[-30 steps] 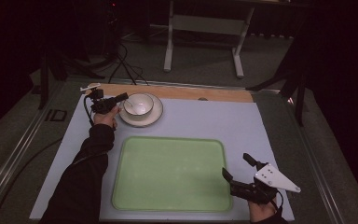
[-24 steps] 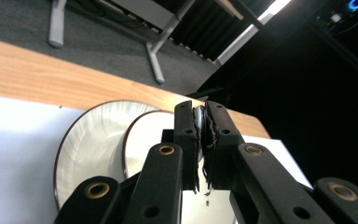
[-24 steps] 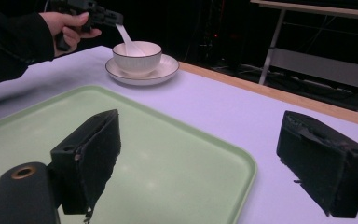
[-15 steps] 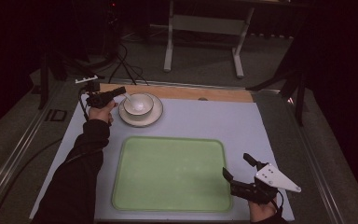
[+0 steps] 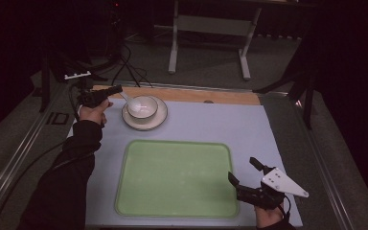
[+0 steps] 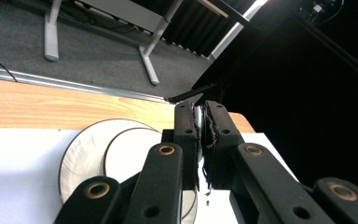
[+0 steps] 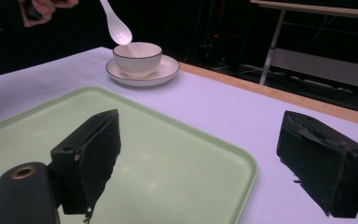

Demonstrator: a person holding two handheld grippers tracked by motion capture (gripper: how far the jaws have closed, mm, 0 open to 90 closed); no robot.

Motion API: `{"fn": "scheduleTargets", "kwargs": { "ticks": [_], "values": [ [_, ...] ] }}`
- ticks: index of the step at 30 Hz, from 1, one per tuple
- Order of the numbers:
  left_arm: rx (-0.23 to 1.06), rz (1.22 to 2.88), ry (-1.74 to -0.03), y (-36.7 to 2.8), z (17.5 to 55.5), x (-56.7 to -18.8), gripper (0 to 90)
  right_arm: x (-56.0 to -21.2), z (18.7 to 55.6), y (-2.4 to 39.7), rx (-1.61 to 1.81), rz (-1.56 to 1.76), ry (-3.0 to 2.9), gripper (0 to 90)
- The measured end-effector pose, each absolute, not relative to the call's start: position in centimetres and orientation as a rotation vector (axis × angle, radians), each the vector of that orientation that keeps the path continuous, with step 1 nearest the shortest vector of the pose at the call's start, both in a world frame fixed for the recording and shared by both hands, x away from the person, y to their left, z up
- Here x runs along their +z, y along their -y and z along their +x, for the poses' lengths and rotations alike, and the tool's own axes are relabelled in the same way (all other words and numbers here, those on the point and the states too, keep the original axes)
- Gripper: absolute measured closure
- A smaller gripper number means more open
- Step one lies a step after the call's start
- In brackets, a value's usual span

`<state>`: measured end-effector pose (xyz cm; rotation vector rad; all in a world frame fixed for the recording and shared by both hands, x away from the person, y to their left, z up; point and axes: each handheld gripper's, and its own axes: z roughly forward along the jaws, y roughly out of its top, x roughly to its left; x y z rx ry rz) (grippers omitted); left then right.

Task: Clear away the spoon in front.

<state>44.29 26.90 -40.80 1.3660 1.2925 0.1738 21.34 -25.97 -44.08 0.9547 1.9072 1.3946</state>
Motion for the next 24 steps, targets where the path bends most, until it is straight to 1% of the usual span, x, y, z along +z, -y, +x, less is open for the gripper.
{"fn": "scheduleTargets", "kwargs": {
  "ticks": [12, 24],
  "values": [
    [0.155, 1.464, -1.243, -27.5, 41.6, -39.1, 85.1, -44.1, 21.4, 25.8, 1.389, 0.958, -1.91, 13.3],
    [0.09, 1.638, -1.147, -25.7, 38.6, -37.4, 85.1, -44.2, 21.4, 25.8, 1.39, 0.96, -1.911, 13.3]
  ]
}}
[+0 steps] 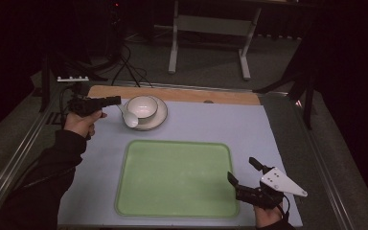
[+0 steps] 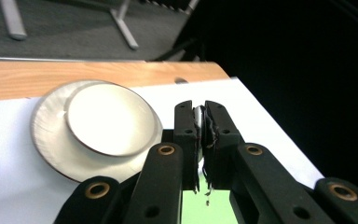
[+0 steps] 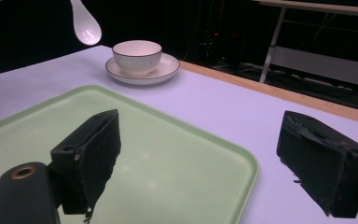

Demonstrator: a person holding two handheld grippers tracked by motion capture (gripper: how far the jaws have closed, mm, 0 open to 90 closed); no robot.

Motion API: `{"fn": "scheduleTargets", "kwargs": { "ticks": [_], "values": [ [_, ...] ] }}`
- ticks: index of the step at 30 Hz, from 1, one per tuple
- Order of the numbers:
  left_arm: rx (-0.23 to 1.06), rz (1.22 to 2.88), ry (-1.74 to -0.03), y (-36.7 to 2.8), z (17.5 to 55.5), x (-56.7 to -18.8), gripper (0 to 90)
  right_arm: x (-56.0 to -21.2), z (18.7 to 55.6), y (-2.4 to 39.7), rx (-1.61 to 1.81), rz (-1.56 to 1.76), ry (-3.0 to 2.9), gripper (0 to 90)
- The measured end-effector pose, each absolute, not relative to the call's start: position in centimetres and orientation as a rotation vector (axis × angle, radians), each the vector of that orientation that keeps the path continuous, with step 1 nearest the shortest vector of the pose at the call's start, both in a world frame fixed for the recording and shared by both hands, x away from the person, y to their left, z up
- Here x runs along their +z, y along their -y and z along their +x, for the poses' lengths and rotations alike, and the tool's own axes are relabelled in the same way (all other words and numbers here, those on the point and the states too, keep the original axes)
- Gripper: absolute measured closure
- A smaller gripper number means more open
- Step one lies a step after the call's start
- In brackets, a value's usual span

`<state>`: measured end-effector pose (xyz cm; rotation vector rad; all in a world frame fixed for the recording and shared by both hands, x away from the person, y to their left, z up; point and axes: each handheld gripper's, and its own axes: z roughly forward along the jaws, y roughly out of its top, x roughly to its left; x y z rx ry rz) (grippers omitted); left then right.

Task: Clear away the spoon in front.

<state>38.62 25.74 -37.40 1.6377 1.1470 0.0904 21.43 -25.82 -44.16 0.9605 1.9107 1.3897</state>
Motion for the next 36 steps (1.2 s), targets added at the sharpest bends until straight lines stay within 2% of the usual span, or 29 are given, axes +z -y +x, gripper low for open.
{"fn": "scheduleTargets", "kwargs": {
  "ticks": [13, 16, 36],
  "values": [
    [-0.006, 1.77, -1.011, -23.9, 35.6, -36.7, 85.1, -44.2, 21.4, 25.7, 1.387, 0.957, -1.912, 13.3],
    [0.008, 1.832, -0.987, -23.4, 35.1, -36.8, 85.1, -44.2, 21.5, 25.8, 1.388, 0.959, -1.914, 13.3],
    [-0.17, 1.956, -0.887, -21.6, 32.9, -39.6, 85.0, -44.2, 21.4, 25.7, 1.383, 0.957, -1.913, 13.3]
  ]
}}
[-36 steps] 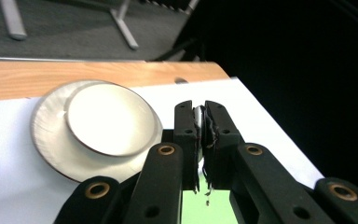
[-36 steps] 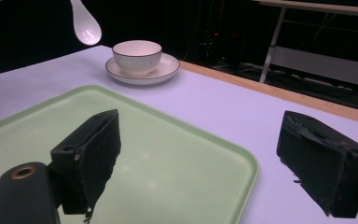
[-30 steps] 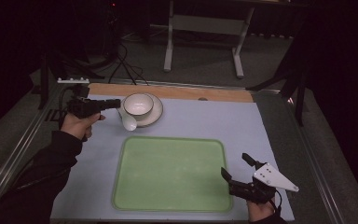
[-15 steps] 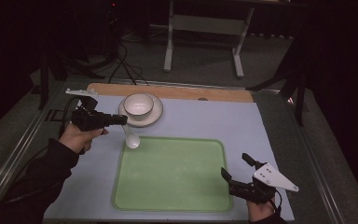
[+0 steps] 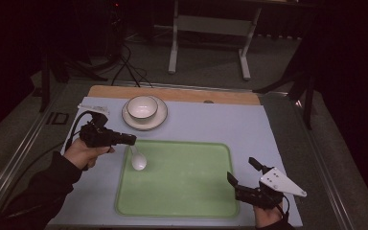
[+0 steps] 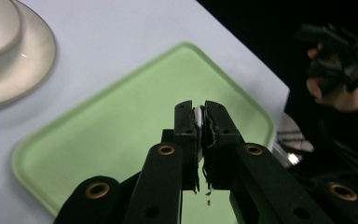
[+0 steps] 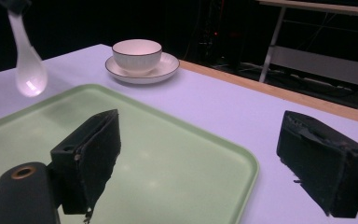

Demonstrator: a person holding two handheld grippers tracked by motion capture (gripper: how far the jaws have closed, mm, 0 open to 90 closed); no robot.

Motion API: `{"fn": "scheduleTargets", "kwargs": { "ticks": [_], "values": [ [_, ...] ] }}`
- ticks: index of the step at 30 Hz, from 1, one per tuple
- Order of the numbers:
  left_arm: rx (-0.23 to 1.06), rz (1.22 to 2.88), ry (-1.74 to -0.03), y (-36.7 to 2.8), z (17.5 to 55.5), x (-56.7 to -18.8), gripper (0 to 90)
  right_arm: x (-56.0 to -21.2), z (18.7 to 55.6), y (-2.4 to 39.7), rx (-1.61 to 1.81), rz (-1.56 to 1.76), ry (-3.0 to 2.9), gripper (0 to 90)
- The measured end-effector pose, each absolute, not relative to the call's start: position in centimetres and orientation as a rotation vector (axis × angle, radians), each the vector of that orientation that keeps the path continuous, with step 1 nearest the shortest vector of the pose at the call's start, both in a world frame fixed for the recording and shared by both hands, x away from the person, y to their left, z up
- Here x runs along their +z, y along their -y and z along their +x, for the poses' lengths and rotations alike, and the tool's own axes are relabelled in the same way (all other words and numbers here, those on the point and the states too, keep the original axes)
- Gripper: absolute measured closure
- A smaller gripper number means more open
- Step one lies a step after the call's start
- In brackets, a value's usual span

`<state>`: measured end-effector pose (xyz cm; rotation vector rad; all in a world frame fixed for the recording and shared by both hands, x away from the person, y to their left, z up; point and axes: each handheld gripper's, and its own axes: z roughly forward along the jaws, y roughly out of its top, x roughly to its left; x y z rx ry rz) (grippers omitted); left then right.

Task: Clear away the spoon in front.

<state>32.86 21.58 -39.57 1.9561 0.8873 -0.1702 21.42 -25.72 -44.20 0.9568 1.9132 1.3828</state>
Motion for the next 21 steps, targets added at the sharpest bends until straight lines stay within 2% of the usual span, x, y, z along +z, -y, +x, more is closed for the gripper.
{"fn": "scheduleTargets", "kwargs": {
  "ticks": [6, 12, 21],
  "values": [
    [-0.194, 1.987, -0.877, -21.4, 32.3, -40.3, 85.0, -44.2, 21.4, 25.7, 1.384, 0.957, -1.913, 13.3],
    [-0.305, 2.071, -0.852, -20.7, 32.1, -41.8, 85.0, -44.2, 21.5, 25.7, 1.382, 0.957, -1.918, 13.3],
    [-0.389, 2.155, -0.822, -19.7, 32.0, -43.1, 84.8, -44.3, 21.5, 25.7, 1.384, 0.957, -1.921, 13.3]
  ]
}}
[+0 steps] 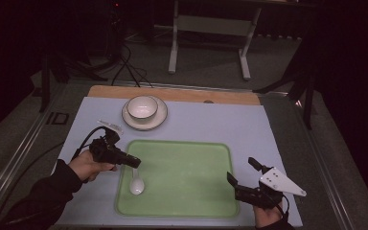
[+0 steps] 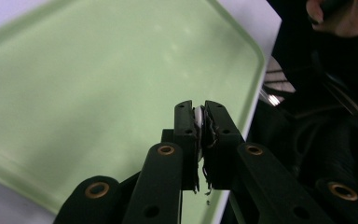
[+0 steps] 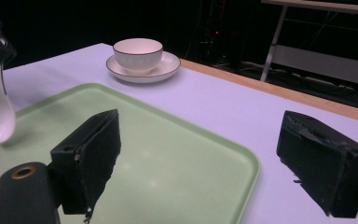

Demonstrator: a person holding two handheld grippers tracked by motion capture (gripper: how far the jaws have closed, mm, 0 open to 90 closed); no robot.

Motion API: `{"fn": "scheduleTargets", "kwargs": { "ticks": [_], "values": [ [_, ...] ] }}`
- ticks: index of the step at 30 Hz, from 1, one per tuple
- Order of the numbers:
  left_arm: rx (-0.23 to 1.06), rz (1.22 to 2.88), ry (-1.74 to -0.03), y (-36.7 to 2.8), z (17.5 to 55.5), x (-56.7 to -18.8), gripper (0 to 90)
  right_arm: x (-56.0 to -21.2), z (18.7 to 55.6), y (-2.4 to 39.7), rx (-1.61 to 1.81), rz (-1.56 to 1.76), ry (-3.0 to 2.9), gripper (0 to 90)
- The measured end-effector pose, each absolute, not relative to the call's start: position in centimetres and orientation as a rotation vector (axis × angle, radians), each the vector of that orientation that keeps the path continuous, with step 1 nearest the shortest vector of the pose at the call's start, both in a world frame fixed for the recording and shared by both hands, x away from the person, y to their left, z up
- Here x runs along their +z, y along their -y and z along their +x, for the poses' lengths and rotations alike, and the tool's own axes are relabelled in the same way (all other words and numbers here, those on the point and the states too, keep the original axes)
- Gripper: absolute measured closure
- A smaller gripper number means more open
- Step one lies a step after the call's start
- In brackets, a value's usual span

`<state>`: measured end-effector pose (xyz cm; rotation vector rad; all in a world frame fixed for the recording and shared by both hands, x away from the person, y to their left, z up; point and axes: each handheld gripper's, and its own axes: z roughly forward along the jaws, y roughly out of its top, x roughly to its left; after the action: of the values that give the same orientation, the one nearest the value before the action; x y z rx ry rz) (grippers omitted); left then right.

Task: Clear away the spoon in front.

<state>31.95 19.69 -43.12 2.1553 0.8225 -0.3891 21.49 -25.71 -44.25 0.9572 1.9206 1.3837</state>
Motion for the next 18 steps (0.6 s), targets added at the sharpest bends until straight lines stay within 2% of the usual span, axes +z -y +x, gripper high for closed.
{"fn": "scheduleTargets", "kwargs": {
  "ticks": [11, 18],
  "values": [
    [-0.476, 2.177, -0.822, -19.3, 32.4, -44.9, 84.5, -44.3, 21.5, 25.6, 1.382, 0.958, -1.926, 13.3],
    [-0.37, 2.13, -0.834, -19.3, 32.7, -45.8, 80.6, -44.3, 21.6, 25.6, 1.383, 0.956, -1.933, 13.3]
  ]
}}
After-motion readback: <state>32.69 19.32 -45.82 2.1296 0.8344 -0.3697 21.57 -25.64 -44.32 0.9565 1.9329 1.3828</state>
